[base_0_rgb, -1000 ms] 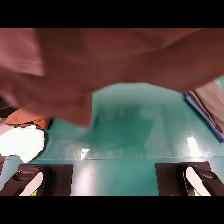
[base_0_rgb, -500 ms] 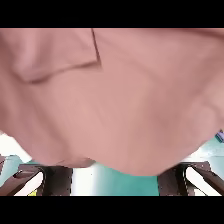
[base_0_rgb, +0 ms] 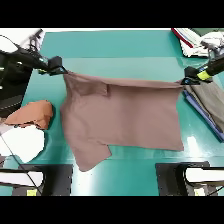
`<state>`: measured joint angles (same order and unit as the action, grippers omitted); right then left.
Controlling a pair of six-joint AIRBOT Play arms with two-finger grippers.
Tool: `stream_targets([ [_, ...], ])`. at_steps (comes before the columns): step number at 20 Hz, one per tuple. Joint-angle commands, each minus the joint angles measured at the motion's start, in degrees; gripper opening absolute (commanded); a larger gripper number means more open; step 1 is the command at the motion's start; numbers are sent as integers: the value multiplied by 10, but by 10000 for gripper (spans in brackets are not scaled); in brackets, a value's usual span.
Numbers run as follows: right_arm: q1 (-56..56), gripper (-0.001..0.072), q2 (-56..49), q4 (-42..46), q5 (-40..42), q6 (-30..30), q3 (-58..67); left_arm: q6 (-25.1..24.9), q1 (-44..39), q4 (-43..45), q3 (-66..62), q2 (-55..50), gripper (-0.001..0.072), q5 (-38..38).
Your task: Fold the shirts.
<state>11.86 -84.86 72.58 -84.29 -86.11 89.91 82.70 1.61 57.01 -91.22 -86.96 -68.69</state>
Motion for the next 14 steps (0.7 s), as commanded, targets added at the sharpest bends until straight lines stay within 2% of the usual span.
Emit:
stream_targets([
  [1,-5,18,-97,5,19,0,58,-9,0,-9,-24,-93,23,47],
  [5,-5,18,-134,5,14,1,147,-23,0,-9,-64,-102,24,33],
  [8,-5,18,-122,7,-12,18,145,-31,0,2,-67,-102,24,-35],
  [10,-5,18,-97,10,-7,22,99,-33,0,5,-46,-102,24,-60],
  [14,-5,18,-44,9,37,22,-38,-37,0,4,22,-102,24,-63],
])
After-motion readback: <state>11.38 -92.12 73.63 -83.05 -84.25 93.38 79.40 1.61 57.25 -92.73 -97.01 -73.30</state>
